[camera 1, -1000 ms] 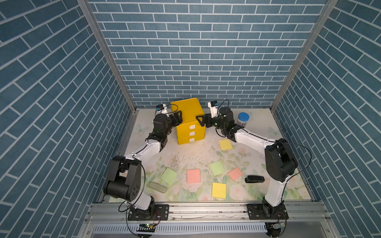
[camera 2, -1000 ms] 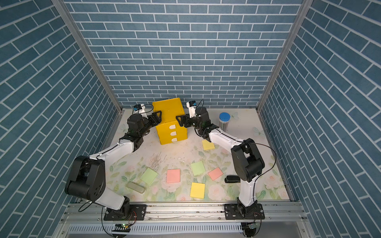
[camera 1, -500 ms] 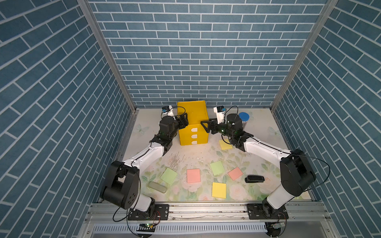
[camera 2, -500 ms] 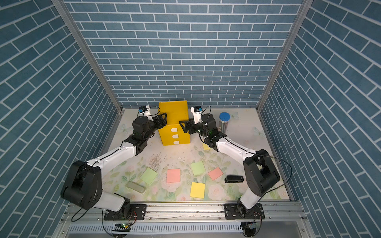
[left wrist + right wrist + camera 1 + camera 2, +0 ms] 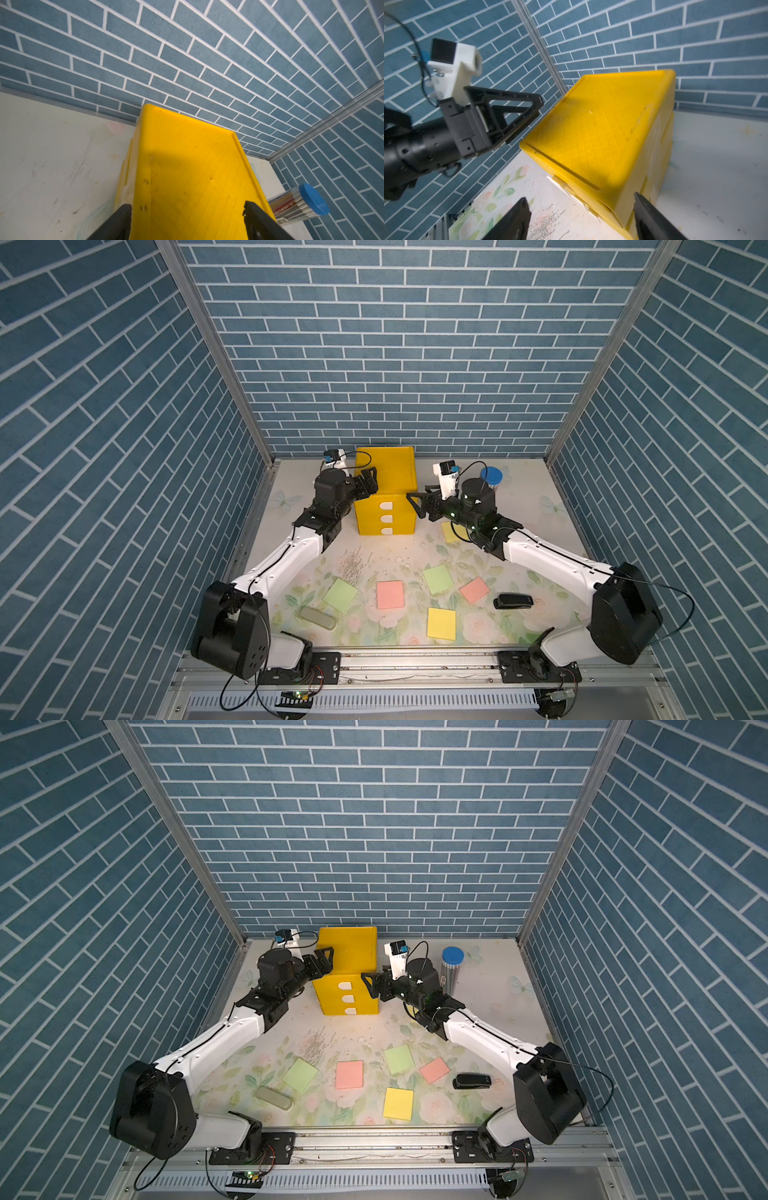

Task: Please put the sticky notes in the drawer by color
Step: Adjust the storage box at the center of the board, then open the drawer in the storage box.

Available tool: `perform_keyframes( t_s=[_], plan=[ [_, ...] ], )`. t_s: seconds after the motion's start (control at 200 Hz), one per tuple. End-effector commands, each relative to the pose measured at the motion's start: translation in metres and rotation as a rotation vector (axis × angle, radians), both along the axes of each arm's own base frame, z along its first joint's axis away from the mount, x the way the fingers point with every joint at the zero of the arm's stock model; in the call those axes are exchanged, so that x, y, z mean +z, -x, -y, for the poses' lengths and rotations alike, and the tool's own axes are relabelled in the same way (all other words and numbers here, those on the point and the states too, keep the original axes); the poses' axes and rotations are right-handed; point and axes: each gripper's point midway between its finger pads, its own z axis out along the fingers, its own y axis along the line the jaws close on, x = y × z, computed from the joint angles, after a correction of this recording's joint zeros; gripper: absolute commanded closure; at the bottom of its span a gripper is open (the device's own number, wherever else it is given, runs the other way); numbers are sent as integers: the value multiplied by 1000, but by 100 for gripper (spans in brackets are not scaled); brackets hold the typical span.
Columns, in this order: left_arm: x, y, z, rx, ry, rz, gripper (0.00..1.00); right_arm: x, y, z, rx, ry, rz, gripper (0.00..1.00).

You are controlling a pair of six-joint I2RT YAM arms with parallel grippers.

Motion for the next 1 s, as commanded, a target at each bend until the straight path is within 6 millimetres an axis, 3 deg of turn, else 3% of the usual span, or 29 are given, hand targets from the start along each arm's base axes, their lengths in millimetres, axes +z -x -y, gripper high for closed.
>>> perform_keyframes(
  t_s=[0.0,0.155,0.235,0.345,0.645,0.785,0.995],
  plan=[
    [-5,-13,-14,-39,-7,-43,12,27,20,-3,110,69,167,19],
    [-19,-30,-12,-57,-27,-91,12,36,43,-5,228,132,334,21],
    [-29,-33,-10,-66,-22,-107,16,36,59,-17,358,140,381,21],
    [-45,-34,-7,-70,-2,-128,21,35,63,-37,464,115,380,26],
    [-60,-24,8,-99,27,-159,25,-10,43,-65,580,261,356,32],
    [-63,-25,10,-101,26,-162,26,-27,34,-67,580,327,368,33],
    [-64,-24,22,-125,28,-156,27,-32,38,-63,598,363,431,33]
  ],
)
